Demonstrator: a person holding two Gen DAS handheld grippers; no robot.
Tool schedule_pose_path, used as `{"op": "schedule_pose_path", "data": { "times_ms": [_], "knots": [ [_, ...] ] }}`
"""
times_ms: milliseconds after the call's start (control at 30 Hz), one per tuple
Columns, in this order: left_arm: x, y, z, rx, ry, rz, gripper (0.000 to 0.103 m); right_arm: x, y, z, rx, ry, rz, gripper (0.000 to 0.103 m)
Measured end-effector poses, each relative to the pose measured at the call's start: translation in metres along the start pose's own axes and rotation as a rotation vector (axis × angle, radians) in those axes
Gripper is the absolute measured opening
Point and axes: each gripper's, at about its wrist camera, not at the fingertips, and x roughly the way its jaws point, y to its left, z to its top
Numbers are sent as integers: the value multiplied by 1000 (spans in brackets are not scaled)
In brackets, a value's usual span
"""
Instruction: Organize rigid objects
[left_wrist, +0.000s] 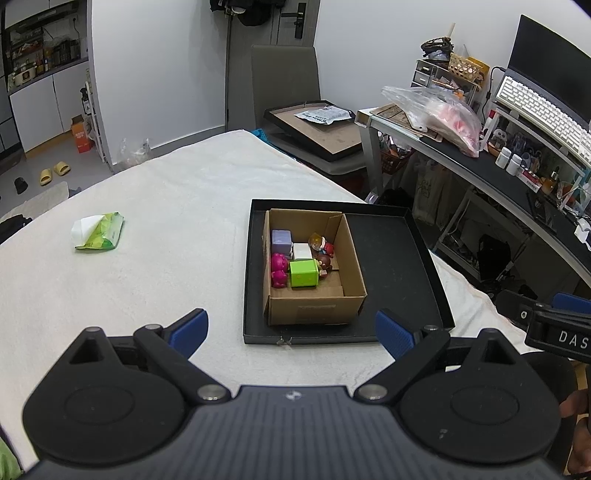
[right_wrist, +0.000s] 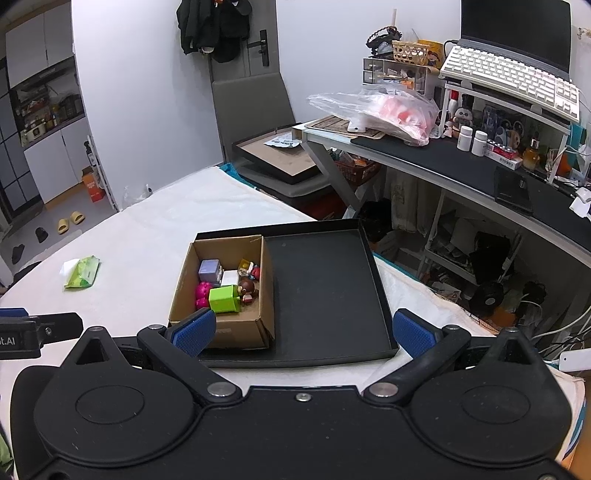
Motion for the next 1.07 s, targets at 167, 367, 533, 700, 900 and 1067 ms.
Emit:
{"op": "schedule_pose_path", "data": {
  "times_ms": [167,367,533,700,900,1067],
  "knots": [
    [0,1,0,-4,4,1,96,1,0,0,-8,6,1,103],
    [1,2,1,-7,6,1,96,2,0,-1,-9,7,-4,103],
    [0,3,0,-2,8,3,96,2,0,-1,-3,15,17,103],
    [2,5,-1,-10,12,5,96,2,0,-1,-9,12,14,103],
    [2,5,-2,-5,12,8,96,3,3,-2,-14,16,7,103],
    [3,5,-2,4,17,3,96,5,5,-3,-18,22,6,103]
  ]
}}
